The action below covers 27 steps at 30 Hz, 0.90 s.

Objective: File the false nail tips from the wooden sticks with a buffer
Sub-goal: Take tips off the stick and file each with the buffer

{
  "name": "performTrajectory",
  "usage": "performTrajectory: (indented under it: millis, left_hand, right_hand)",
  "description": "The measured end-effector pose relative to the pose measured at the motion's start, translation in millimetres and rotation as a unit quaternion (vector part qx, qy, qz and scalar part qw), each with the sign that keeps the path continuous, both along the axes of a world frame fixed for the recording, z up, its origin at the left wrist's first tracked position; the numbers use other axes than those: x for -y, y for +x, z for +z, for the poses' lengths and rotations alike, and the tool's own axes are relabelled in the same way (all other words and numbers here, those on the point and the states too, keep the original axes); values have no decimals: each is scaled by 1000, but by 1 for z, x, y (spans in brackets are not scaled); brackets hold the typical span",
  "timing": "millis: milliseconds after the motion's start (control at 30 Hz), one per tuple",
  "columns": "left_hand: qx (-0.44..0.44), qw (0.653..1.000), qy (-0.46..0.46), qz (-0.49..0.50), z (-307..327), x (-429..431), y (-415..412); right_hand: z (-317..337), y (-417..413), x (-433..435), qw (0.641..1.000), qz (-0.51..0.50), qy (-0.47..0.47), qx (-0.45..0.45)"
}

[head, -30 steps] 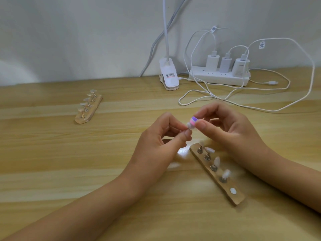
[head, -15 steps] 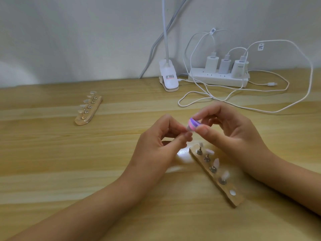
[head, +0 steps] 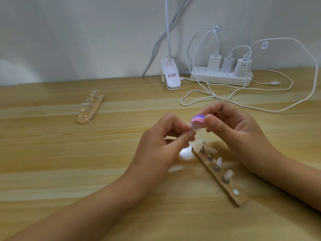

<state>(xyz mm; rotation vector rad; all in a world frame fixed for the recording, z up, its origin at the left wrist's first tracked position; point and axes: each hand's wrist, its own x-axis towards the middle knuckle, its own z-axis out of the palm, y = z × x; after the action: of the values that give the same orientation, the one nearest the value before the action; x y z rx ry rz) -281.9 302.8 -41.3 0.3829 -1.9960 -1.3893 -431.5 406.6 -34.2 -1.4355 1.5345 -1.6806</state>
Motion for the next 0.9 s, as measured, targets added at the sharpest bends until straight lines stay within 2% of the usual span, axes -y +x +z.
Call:
performTrajectory:
  millis: [100, 200, 567, 667, 800, 900]
  left_hand:
    - [-4, 1000, 0, -2, 0, 0, 0]
    - [-8, 1000, 4, 0, 0, 0, 0]
    - [-25, 1000, -2, -7, -1, 1, 0]
    - [-23, 1000, -5, -10, -1, 0, -2]
    - [-30, 999, -11, -21, 0, -1, -1]
    - [-25, 1000, -6, -15, -1, -1, -1]
  right_hand:
    - [0, 1, 0, 1000, 3, 17, 7]
    - [-1, 4, -2, 1000, -1, -26, -8]
    - [-3, 1, 2, 1000, 12, 12, 14]
    - [-1, 2, 0, 1000, -4, -16, 9]
    - [-3, 3, 3, 999, 12, 34, 19]
    - [0, 5, -1, 999, 3, -44, 16]
